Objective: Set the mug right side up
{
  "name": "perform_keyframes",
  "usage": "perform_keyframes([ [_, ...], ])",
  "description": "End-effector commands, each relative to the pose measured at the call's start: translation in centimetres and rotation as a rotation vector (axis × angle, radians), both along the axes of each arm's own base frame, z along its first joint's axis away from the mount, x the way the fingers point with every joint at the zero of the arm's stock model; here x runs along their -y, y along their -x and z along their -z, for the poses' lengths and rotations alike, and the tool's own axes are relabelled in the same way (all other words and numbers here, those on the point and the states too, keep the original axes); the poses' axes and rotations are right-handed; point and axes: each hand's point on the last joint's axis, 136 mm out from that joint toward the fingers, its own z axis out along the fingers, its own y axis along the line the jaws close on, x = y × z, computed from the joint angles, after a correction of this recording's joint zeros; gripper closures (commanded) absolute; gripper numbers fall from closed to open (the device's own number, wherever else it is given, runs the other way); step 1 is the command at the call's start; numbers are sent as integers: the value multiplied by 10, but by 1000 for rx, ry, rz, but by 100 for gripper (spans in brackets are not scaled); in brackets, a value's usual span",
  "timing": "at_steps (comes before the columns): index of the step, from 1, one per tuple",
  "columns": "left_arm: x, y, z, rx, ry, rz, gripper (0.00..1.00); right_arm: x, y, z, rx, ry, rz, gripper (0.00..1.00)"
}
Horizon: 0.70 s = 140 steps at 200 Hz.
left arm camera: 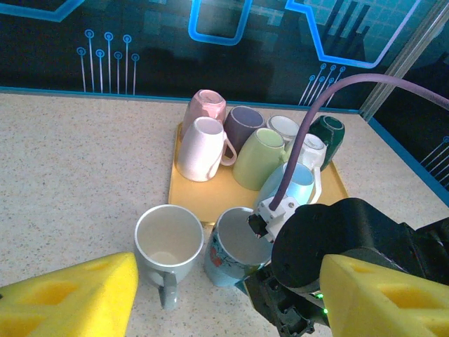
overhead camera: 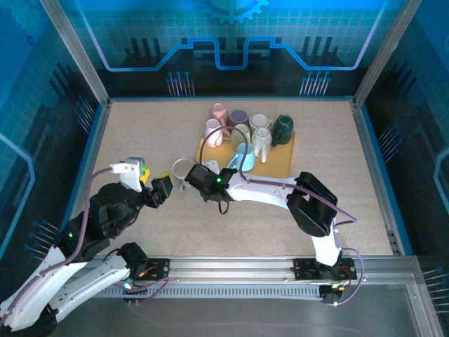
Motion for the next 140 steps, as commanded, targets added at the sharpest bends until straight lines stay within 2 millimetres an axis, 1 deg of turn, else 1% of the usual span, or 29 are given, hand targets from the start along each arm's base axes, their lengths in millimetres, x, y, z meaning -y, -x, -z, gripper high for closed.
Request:
perform_keyframes([
  [1,-2,-2,3,17,-29,-6,30,-18,-2,-4,14,-67,7,78],
  [54,0,-2,3,14,-30,0,29,-22,-3,-3,10,-73,2,72],
  [124,-1,-3,5,9,-38,-6,29,-23,-5,-2,6,-78,22,69],
  [140,-1,-3,5,9,-39,-7,28,-24,-6,-3,8,-79,20,67],
])
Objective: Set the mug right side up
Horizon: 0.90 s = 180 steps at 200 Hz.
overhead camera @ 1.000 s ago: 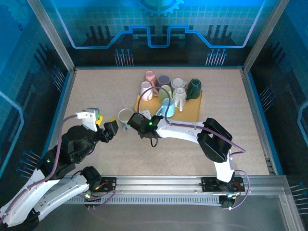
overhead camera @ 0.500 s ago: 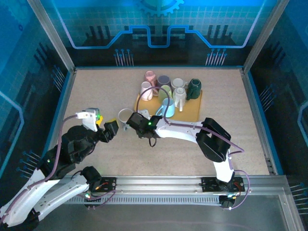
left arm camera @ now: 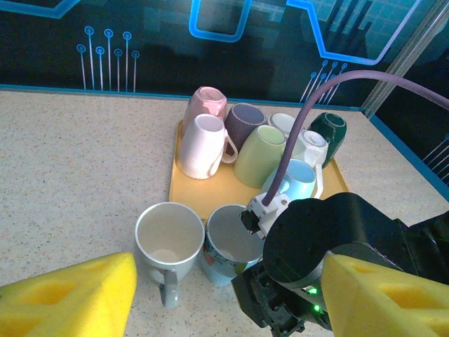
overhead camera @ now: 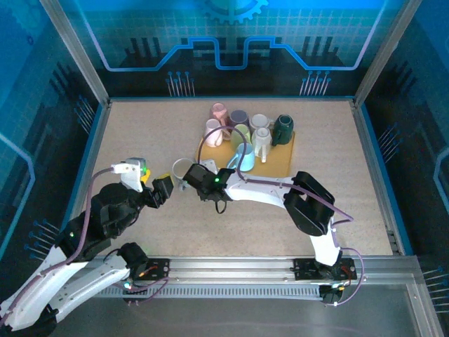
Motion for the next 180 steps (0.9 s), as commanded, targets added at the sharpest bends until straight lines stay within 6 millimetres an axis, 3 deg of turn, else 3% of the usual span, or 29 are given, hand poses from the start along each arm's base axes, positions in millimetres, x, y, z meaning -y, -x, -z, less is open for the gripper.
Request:
perform_keyframes([
  [1,-2,-2,1,15,-33,-7,28,-11,-3,-5,13,-34,14,67],
  [91,-1,-2,1,14,-32,-8,27,-12,8,-24,24,-84,-16,43],
  [128,-2,-2,2,10,-31,-10,27,-8,14,-38,43,-103,-32,37],
  [149,-1,-2,3,8,-32,-7,27,-9,19,-46,44,-119,-62,26],
  [180,-1,-2,4,2,-35,-4,27,-9,29,-63,66,-155,-138,24],
])
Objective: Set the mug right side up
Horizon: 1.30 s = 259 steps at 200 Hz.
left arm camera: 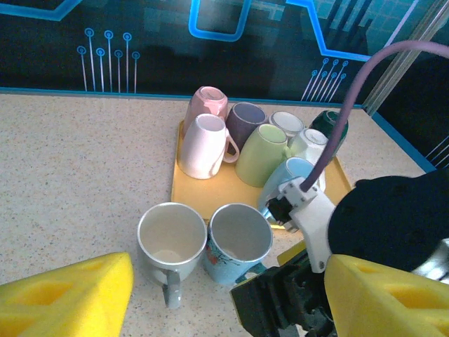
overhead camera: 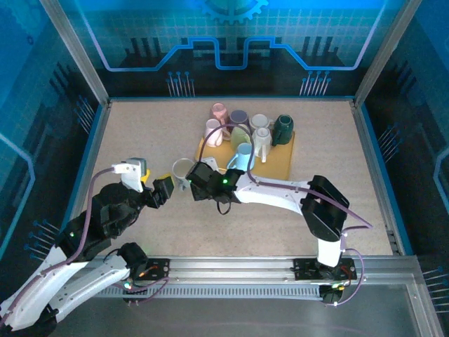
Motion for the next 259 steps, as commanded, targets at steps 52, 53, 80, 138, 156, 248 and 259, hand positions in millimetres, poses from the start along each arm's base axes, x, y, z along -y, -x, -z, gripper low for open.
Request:
perform_keyframes([
  [52,10,-5,3,-24,-28,24,27,5,31,-85,124,-176,-194,21],
  [53,10,-5,3,-26,-29,26,27,5,31,-87,127,-177,-193,21],
  [80,25,-7,-1,-61,-16,78,27,17,43,-122,204,-201,-296,21],
  [138,75,-17,2,-195,-16,244,26,78,46,-160,282,-302,-285,21],
  [156,92,-23,11,-244,-24,282,26,107,40,-161,286,-333,-222,22],
  [248,172,-79,77,-465,-132,387,24,192,37,-121,247,-313,-49,24],
  [259,179,-83,85,-483,-136,395,23,196,38,-118,242,-307,-45,24],
])
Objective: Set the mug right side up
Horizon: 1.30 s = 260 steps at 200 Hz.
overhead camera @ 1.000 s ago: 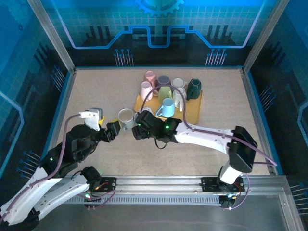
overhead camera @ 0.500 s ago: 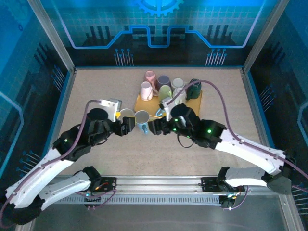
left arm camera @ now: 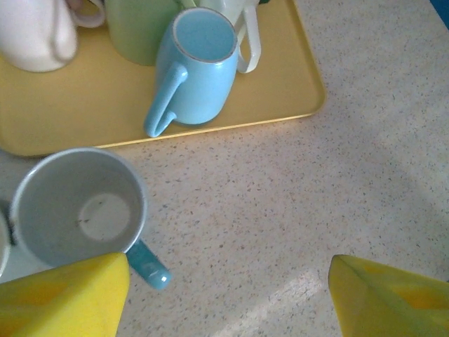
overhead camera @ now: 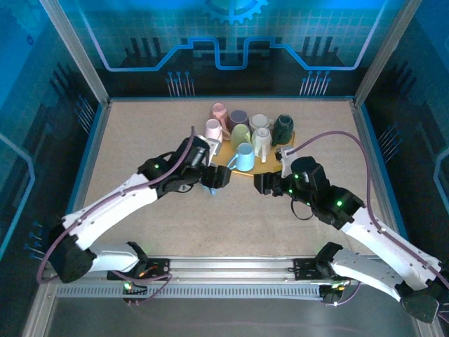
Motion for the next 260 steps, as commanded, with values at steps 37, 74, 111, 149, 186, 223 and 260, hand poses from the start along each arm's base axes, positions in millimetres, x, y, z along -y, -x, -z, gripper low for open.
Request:
perform_keyframes([
  [37,44,-20,20,-47,44,65,23,20,7,14,-14,17,20,25],
  [74,56,-36,40,-39,-4,94,23,44,5,8,12,29,112,26],
  [111,63,-68,52,34,-129,111,23,47,9,4,35,9,105,26],
  [149,65,-102,74,32,-195,119,23,47,13,4,42,0,90,26],
  [186,58,-126,89,20,-212,125,23,49,16,0,53,-1,83,26],
  [223,59,-136,98,-1,-178,160,25,47,16,0,53,-2,73,26],
  [260,69,-139,114,-21,-181,212,29,46,15,0,51,-1,68,26],
])
